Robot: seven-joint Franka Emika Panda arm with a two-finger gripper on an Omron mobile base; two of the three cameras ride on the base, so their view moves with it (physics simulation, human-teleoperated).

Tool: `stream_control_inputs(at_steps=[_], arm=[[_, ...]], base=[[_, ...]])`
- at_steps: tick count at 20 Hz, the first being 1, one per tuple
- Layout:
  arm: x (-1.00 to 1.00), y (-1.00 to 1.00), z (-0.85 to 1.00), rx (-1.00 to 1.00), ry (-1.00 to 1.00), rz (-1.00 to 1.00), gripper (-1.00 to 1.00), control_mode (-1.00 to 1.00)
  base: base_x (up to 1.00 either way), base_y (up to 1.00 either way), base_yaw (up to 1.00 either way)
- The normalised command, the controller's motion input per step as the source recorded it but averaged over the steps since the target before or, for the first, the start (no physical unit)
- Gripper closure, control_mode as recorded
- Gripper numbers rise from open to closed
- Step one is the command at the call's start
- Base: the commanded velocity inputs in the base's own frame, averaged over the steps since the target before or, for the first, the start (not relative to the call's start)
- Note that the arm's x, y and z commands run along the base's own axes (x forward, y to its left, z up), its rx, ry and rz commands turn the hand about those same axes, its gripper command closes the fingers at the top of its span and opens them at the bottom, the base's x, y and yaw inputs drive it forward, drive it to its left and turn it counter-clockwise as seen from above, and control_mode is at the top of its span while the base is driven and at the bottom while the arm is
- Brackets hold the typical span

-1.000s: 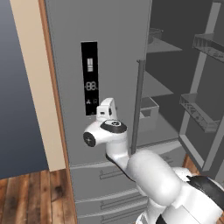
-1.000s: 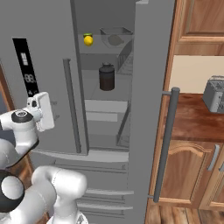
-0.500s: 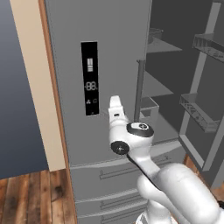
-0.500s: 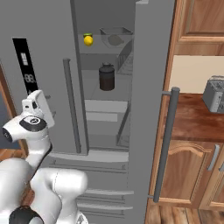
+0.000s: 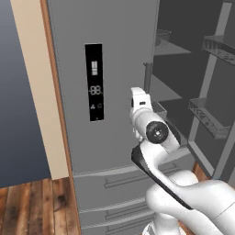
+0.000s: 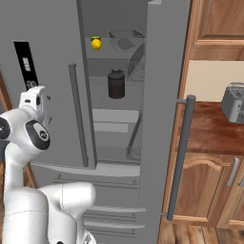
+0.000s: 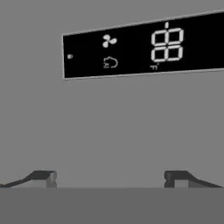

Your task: Place the tupperware on the top shelf of the fridge. Make space for the tupperware among the existing items by rearranging them on the shelves if needed. Close the fridge door when finished.

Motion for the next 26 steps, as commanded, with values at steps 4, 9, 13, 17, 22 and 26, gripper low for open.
stream_control_inputs(at_steps=[4,9,13,17,22,26], arm=[[-0.7,-0.1,0.78,0.42,0.34,-0.17,-1.0,-1.0],[-0.86,-0.45,0.15,0.4,0.03,-0.16,-1.0,-1.0],[-0.92,-0.55,0.03,0.52,-0.26,-0.07,-1.0,-1.0],[-0.64,-0.27,0.61,0.53,-0.18,-0.28,-1.0,-1.0],[-0.32,-0.43,0.95,0.56,0.1,-0.29,-1.0,-1.0],[-0.47,-0.78,0.19,0.65,0.25,-0.06,-1.0,-1.0]], base=[[0.0,0.0,0.0],[0.0,0.0,0.0],[0.0,0.0,0.0],[0.0,0.0,0.0],[0.0,0.0,0.0],[0.0,0.0,0.0]])
